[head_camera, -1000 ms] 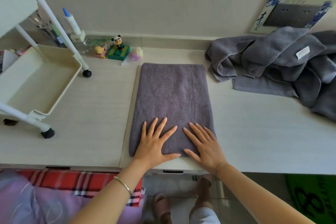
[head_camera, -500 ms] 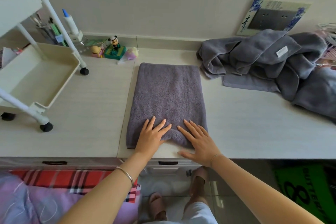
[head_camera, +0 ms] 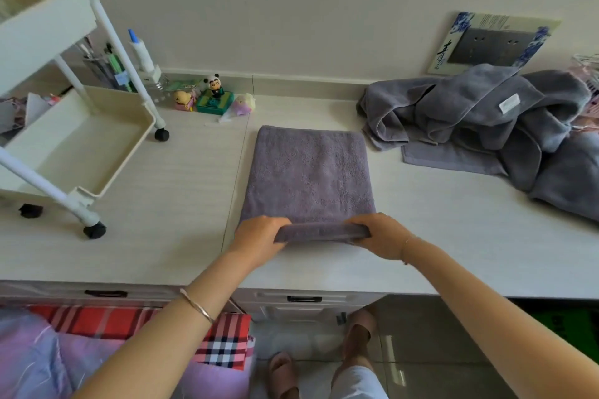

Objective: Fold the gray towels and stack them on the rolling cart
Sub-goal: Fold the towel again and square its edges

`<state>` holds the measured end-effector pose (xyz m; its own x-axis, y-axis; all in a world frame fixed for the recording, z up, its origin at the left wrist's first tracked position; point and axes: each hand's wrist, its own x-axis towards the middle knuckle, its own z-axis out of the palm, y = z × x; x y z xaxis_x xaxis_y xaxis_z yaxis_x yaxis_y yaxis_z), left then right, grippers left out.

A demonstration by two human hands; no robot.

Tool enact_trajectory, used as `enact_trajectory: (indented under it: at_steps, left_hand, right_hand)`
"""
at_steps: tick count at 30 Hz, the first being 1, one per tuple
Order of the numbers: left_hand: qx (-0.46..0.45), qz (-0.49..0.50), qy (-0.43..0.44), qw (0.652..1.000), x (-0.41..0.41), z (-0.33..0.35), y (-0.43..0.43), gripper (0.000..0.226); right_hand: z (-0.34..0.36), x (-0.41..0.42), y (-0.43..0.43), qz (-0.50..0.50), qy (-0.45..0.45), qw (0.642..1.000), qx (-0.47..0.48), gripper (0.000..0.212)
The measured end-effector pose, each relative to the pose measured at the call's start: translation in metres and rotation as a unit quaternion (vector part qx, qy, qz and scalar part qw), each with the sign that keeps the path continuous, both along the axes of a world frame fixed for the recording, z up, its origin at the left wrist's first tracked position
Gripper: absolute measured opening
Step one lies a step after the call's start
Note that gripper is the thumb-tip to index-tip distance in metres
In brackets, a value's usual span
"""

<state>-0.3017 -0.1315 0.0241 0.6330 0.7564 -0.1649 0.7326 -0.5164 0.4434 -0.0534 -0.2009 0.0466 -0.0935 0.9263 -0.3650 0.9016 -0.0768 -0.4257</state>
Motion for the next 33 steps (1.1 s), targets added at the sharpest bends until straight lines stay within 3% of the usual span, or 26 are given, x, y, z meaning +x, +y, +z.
enact_trajectory:
  at_steps: [1,3,7,10,13,14,16,17,18,21,23,26,29,33]
  left_hand:
    - [-0.029,0.0,0.007,1.0,0.0,0.013,0.007,0.01]
    - [-0.113,-0.019,0.026,0.993,-0.001,0.04,0.022,0.011]
    - [-0.317,-0.061,0.047,0.945,0.002,0.094,0.049,0.022]
    - [-0.368,-0.023,0.035,0.929,0.009,0.108,0.08,0.025]
    - [-0.319,0.154,-0.042,0.934,0.005,0.076,0.102,0.04]
    - [-0.313,0.247,-0.096,0.912,0.0,0.056,0.102,0.045]
    - [-0.331,0.4,-0.207,0.829,-0.008,0.025,0.093,0.054]
    - [-0.346,0.431,-0.23,0.801,-0.011,0.013,0.086,0.058]
    - [-0.355,0.432,-0.228,0.798,-0.015,0.001,0.081,0.061]
    - [-0.315,0.389,-0.221,0.837,-0.023,-0.015,0.065,0.05]
    - [-0.305,0.372,-0.235,0.845,-0.025,-0.02,0.057,0.04]
    - [-0.304,0.333,-0.214,0.867,-0.025,-0.023,0.046,0.028]
    - [-0.191,0.293,-0.251,0.902,-0.02,-0.024,0.037,0.023]
    - [-0.108,0.304,-0.345,0.882,-0.013,-0.025,0.034,0.011]
  right_hand:
    - [0.013,0.003,0.005,0.014,0.025,0.999,-0.031,0.01]
    - [0.038,0.011,0.012,0.041,0.067,0.991,-0.106,0.002]
    - [0.084,0.034,0.028,0.042,0.135,0.961,-0.24,0.029]
    - [0.097,0.05,0.047,0.016,0.215,0.931,-0.294,0.035]
    - [0.063,0.058,0.059,-0.162,0.341,0.903,-0.204,0.03]
    - [0.043,0.059,0.058,-0.254,0.374,0.881,-0.138,0.032]
    - [0.006,0.057,0.049,-0.401,0.435,0.804,-0.052,0.04]
    - [-0.007,0.052,0.041,-0.435,0.445,0.782,-0.036,0.041]
    - [-0.017,0.046,0.033,-0.448,0.445,0.775,-0.027,0.04]
    - [-0.031,0.028,0.003,-0.465,0.44,0.768,0.025,0.042]
    - [-0.033,0.016,-0.014,-0.458,0.441,0.77,0.052,0.045]
    - [-0.036,0.002,-0.03,-0.425,0.432,0.794,0.042,0.034]
    - [-0.034,-0.002,-0.031,-0.388,0.383,0.838,0.038,0.013]
    - [-0.022,0.005,-0.013,-0.383,0.337,0.854,0.099,0.021]
